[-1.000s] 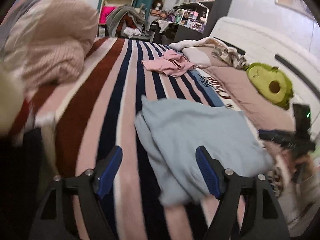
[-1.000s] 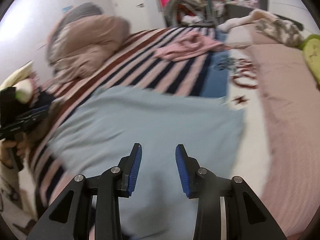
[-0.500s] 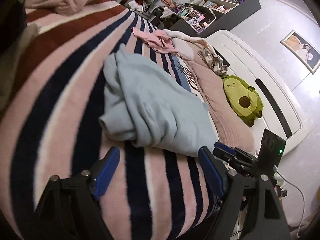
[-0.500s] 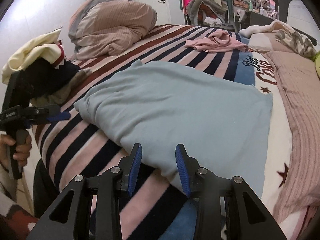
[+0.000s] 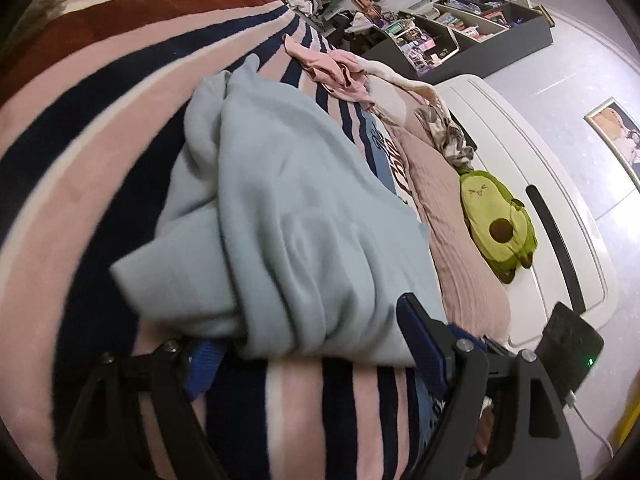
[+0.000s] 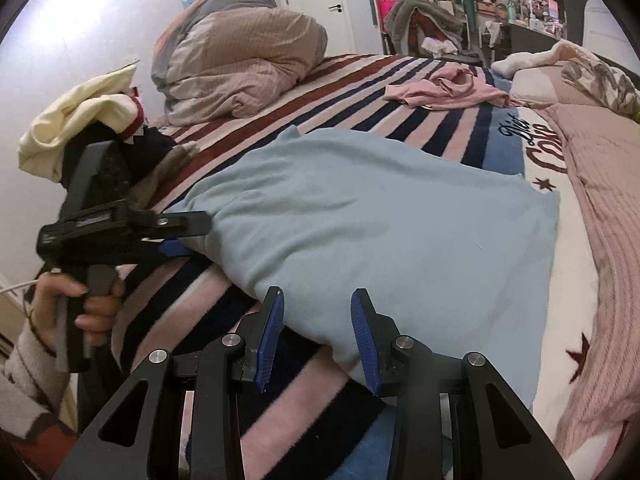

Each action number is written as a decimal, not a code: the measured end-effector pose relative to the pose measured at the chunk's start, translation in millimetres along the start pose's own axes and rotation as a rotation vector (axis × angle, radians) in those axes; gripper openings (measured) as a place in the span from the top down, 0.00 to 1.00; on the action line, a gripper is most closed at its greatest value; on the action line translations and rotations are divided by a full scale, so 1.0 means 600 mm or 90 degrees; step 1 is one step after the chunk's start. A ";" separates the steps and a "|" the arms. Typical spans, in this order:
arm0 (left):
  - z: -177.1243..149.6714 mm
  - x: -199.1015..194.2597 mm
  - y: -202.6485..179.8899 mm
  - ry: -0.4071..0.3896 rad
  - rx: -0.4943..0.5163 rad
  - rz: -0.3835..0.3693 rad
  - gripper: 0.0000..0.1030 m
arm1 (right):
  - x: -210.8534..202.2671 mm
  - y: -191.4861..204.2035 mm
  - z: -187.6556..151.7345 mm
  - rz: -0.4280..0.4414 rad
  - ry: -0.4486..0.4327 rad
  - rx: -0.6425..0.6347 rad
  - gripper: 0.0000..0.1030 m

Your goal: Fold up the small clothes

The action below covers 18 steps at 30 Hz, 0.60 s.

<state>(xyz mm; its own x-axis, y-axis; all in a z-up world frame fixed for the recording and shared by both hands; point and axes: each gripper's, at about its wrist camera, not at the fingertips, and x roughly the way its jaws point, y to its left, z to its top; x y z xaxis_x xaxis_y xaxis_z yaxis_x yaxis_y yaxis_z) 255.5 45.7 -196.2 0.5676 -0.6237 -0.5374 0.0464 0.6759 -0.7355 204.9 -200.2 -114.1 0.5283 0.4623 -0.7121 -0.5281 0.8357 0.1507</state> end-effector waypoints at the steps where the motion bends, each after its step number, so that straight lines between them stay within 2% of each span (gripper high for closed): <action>1: 0.003 0.006 -0.002 -0.004 0.001 0.005 0.25 | 0.003 0.000 0.001 0.001 0.004 -0.003 0.71; 5: 0.013 0.025 -0.017 -0.020 0.021 0.040 0.28 | 0.017 0.000 0.000 0.006 0.020 -0.021 0.71; 7: 0.015 0.030 -0.022 -0.025 0.033 0.055 0.41 | 0.023 0.001 0.001 0.009 0.025 -0.029 0.71; 12: 0.021 0.036 -0.041 -0.031 0.090 0.092 0.58 | 0.040 -0.003 -0.003 0.022 0.041 -0.030 0.71; 18: 0.021 0.034 -0.091 -0.049 0.196 0.144 0.64 | 0.046 -0.003 -0.013 0.026 0.043 -0.025 0.70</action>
<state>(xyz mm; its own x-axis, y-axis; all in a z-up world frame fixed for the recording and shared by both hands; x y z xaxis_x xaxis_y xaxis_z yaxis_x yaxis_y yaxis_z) 274.8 1.2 -161.6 0.6515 -0.4222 -0.6303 0.1509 0.8864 -0.4377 215.3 -191.3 -139.3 0.4608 0.4730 -0.7509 -0.5742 0.8041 0.1542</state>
